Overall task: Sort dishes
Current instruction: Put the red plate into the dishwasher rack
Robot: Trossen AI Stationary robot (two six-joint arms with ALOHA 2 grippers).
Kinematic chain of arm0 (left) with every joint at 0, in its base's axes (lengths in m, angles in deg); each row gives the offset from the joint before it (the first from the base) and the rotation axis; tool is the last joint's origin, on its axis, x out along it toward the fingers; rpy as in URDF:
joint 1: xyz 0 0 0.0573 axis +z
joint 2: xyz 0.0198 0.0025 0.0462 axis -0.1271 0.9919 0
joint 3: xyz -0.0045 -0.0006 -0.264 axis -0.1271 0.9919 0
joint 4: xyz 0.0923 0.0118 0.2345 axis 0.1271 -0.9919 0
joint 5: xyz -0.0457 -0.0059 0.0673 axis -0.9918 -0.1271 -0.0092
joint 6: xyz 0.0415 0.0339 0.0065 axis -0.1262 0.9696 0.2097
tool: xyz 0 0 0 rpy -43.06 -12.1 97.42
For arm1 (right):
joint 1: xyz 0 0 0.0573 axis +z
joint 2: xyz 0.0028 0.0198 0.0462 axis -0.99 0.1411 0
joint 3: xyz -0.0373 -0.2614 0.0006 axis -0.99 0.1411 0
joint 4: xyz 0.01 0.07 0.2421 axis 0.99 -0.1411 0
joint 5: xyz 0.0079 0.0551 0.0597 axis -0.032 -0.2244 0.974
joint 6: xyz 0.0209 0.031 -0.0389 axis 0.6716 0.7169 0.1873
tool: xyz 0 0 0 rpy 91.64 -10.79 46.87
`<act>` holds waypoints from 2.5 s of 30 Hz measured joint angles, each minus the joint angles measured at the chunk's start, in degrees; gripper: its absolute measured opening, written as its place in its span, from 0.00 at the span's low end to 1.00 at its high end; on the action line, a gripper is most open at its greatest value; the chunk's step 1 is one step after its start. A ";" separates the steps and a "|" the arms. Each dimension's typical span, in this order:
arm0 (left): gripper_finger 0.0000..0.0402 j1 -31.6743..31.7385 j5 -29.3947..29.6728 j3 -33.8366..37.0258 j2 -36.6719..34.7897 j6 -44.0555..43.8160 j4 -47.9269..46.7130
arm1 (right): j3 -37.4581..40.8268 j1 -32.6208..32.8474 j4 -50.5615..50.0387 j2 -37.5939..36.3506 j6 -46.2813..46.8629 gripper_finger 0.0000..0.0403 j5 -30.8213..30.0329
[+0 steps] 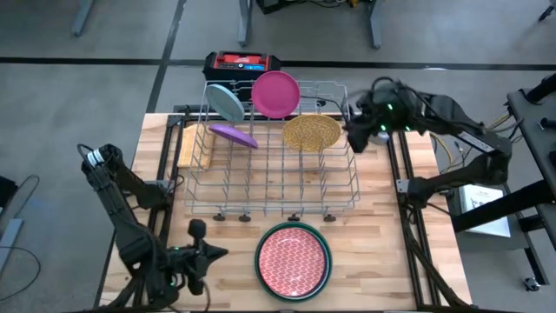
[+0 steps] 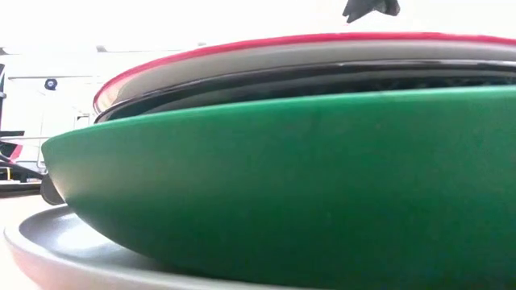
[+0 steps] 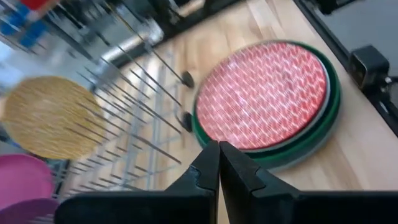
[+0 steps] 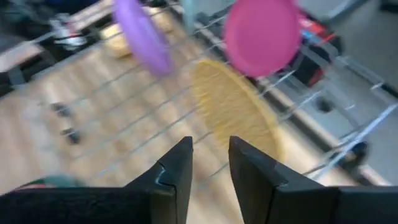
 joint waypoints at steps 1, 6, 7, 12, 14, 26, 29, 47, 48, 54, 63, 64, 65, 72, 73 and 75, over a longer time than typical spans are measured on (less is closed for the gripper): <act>0.00 0.79 -1.55 0.02 0.00 0.96 0.60 | 0.68 1.96 -0.09 -0.95 1.42 0.21 0.00; 0.00 2.13 -7.36 0.46 0.37 6.54 6.04 | 6.56 14.12 2.25 -4.95 9.39 0.16 -3.38; 0.00 2.13 -7.71 0.48 0.80 8.42 7.17 | 8.32 16.76 3.12 -5.35 11.24 0.15 -4.71; 0.00 1.91 -9.13 0.52 2.98 12.53 9.94 | 16.98 30.36 8.01 -5.99 21.87 0.12 -10.23; 0.00 2.00 -10.53 0.52 3.81 12.48 10.30 | 19.69 35.16 10.79 -5.49 25.76 0.12 -12.12; 0.00 2.81 -12.23 0.55 12.14 12.61 15.55 | 24.39 53.59 18.12 3.95 47.16 0.16 -17.93; 0.00 3.58 -11.97 0.55 15.18 13.03 18.51 | 24.39 55.98 18.12 7.57 52.22 0.18 -17.96; 0.00 7.68 -12.06 0.16 21.90 22.74 26.81 | 24.39 56.85 25.32 25.24 63.06 0.37 -11.79; 0.00 8.34 -12.51 0.15 21.90 23.15 27.07 | 24.39 56.72 25.35 25.68 63.06 0.38 -11.75; 0.00 11.74 -18.80 0.13 22.47 23.91 28.92 | 24.39 56.51 25.42 26.92 63.06 0.44 -12.63; 0.00 13.34 -19.88 0.13 26.84 25.99 31.06 | 24.54 56.27 26.03 29.18 63.21 0.45 -13.45; 0.00 13.50 -19.83 0.13 27.39 25.96 31.13 | 24.54 56.27 26.20 29.18 63.16 0.45 -13.71; 0.00 13.66 -19.68 0.13 27.88 25.93 31.35 | 24.54 56.27 26.50 29.18 63.10 0.45 -14.43; 0.00 14.74 -19.63 0.00 29.68 25.86 34.03 | 24.70 56.05 26.95 29.29 63.06 0.45 -16.25; 0.00 14.92 -20.10 0.00 29.68 25.86 34.06 | 24.74 56.01 26.96 29.29 63.08 0.45 -16.25; 0.00 15.33 -21.06 0.00 29.68 25.84 34.19 | 25.06 55.88 27.07 29.29 63.22 0.45 -16.32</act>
